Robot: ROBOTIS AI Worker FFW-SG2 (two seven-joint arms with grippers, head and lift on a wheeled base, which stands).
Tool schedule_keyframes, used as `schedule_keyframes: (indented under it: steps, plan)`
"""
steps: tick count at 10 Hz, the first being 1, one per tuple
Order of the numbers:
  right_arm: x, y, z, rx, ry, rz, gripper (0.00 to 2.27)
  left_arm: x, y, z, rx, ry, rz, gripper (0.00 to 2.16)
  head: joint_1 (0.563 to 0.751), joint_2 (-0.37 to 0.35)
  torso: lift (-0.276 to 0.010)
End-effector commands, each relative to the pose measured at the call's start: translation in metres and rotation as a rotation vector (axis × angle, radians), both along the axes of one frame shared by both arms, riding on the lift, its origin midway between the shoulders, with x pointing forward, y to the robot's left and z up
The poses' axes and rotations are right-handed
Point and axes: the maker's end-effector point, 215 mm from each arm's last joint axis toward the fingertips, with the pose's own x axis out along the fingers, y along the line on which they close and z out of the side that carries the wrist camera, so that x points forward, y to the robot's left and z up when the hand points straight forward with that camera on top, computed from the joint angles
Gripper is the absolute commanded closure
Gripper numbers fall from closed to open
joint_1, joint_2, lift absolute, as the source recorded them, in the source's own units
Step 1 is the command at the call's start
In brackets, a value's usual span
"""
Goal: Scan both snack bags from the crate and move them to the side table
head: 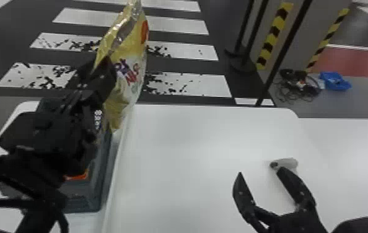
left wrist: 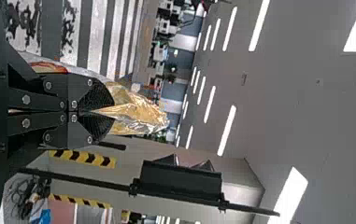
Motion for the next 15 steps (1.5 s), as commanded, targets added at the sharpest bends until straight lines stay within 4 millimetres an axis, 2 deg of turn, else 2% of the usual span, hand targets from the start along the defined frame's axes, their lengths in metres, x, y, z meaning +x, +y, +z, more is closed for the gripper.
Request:
schedule_keyframes:
  steps: [1, 3, 5, 7, 9, 11, 13, 15]
  plan:
    - [-0.001, -0.001, 0.000, -0.001, 0.000, 0.000, 0.14, 0.003, -0.008, -0.015, -0.068, 0.051, -0.080, 2.14, 0.695, -0.171, -0.095]
    - [-0.002, -0.001, 0.001, -0.004, -0.001, -0.001, 0.14, 0.010, -0.022, -0.055, -0.115, 0.147, -0.162, 2.14, 0.695, -0.197, -0.095]
    - [-0.002, -0.002, -0.001, -0.004, 0.003, -0.002, 0.14, 0.010, -0.048, -0.104, -0.116, 0.268, -0.259, 2.14, 0.695, -0.220, -0.095]
    - [-0.003, -0.001, -0.002, -0.002, 0.007, -0.003, 0.14, 0.008, -0.066, -0.131, -0.110, 0.333, -0.325, 2.14, 0.695, -0.246, -0.095]
    - [-0.003, 0.002, -0.008, -0.006, 0.014, 0.001, 0.14, -0.004, -0.103, -0.154, -0.189, 0.441, -0.470, 2.14, 0.695, -0.282, -0.095]
    - [-0.003, 0.000, -0.013, -0.010, 0.024, -0.003, 0.14, 0.008, -0.125, -0.176, -0.248, 0.499, -0.517, 2.14, 0.695, -0.321, -0.095]
    - [-0.003, -0.004, -0.016, -0.016, 0.027, -0.008, 0.14, 0.024, -0.134, -0.209, -0.287, 0.567, -0.531, 2.14, 0.695, -0.350, -0.095]
    - [-0.002, -0.005, -0.016, -0.014, 0.025, -0.008, 0.14, 0.035, -0.136, -0.247, -0.284, 0.629, -0.504, 2.14, 0.695, -0.350, -0.095]
